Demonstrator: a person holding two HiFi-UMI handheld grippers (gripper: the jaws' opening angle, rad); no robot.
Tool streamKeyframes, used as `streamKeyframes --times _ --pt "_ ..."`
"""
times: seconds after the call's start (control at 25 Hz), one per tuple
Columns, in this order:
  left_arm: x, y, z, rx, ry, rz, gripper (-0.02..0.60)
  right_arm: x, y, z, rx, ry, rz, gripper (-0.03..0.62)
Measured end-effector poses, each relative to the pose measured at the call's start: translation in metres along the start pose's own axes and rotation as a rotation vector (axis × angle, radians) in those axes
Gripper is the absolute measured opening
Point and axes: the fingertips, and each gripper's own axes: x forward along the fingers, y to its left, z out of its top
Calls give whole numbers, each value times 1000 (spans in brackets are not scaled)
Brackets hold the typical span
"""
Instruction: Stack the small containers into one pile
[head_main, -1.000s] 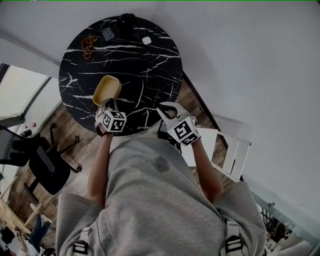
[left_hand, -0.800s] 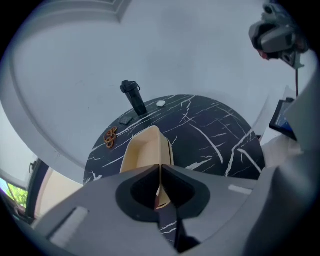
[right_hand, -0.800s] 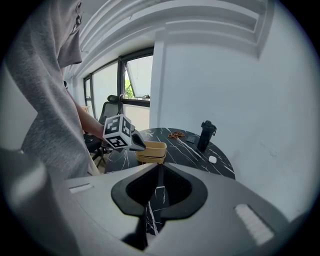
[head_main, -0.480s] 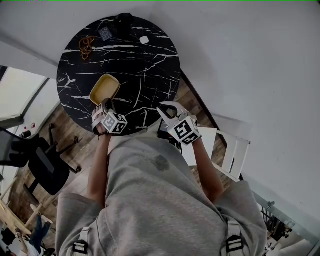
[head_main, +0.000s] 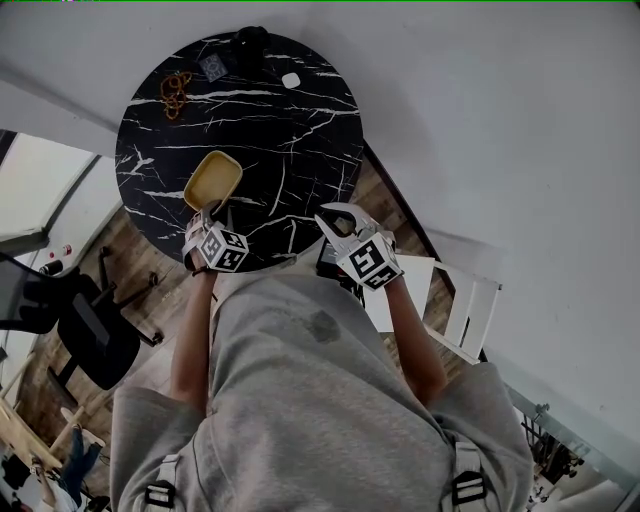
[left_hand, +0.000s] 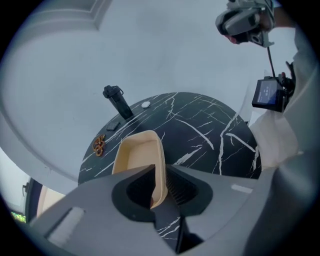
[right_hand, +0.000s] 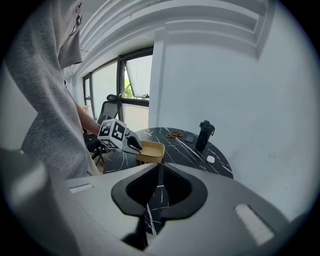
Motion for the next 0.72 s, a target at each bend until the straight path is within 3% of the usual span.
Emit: streamKeyframes --times 0.2,0.44,0.6,0.72 --pt "14 -9 -18 -12 51 -64 54 2 0 0 1 -6 -7 46" --pt "5 -3 -8 15 14 -36 54 -4 -8 -2 10 1 -30 46" --pt "-16 5 12 -40 -83 -35 54 -8 -15 -1 33 -12 -56 44" --pt "-47 21 46 -166 -257 -47 54 -8 -22 13 25 -55 -79 37"
